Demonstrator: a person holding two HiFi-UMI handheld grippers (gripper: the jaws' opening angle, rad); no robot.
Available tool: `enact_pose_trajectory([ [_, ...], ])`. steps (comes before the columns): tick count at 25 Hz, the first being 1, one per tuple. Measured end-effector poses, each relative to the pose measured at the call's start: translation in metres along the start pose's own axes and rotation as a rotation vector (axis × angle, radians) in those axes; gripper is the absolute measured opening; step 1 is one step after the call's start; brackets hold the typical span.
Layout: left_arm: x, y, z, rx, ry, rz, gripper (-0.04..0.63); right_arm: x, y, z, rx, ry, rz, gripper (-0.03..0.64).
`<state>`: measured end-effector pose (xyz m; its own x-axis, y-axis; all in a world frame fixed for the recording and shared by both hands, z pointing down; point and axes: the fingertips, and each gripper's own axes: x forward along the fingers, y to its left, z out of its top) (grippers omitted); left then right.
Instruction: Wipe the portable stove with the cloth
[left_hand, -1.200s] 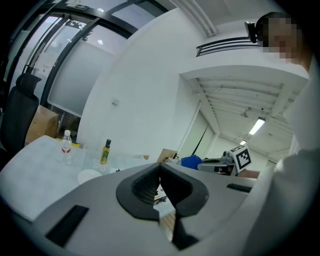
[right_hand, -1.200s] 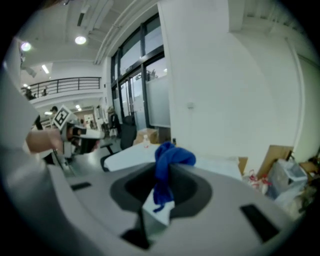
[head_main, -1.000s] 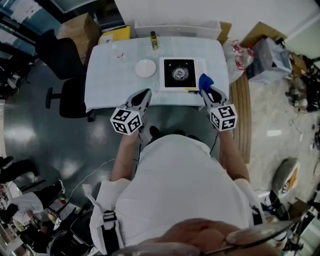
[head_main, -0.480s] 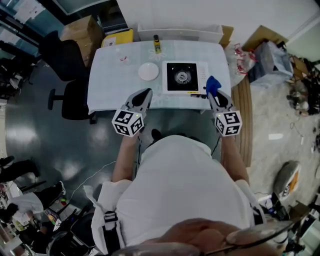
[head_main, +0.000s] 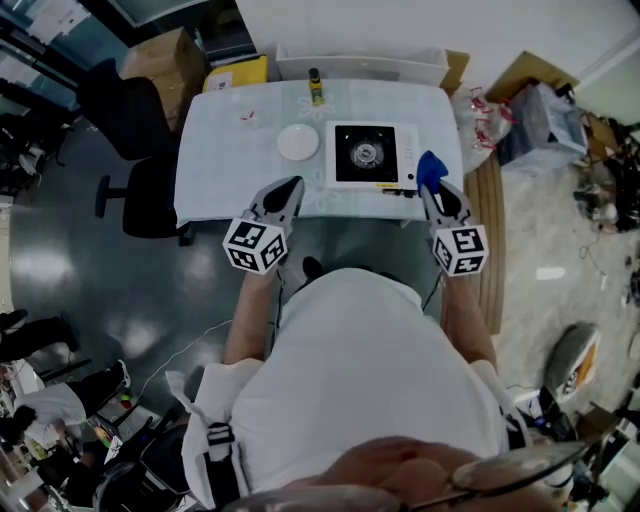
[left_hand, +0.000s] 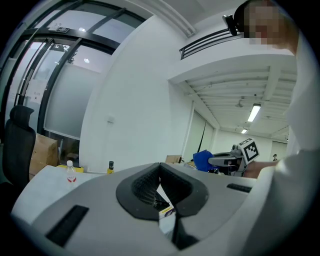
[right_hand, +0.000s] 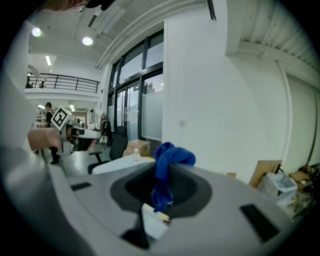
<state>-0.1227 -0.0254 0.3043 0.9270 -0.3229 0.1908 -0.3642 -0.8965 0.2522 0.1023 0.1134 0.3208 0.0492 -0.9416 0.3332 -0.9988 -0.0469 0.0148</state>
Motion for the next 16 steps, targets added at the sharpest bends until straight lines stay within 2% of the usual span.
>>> enact_pose_trajectory([
  [16,0.0034,0.0042,0.0012,-0.006,-0.004,-0.006,0.032,0.0043,0.0038,0.0097,-0.031,-0.015,0.012,0.095],
])
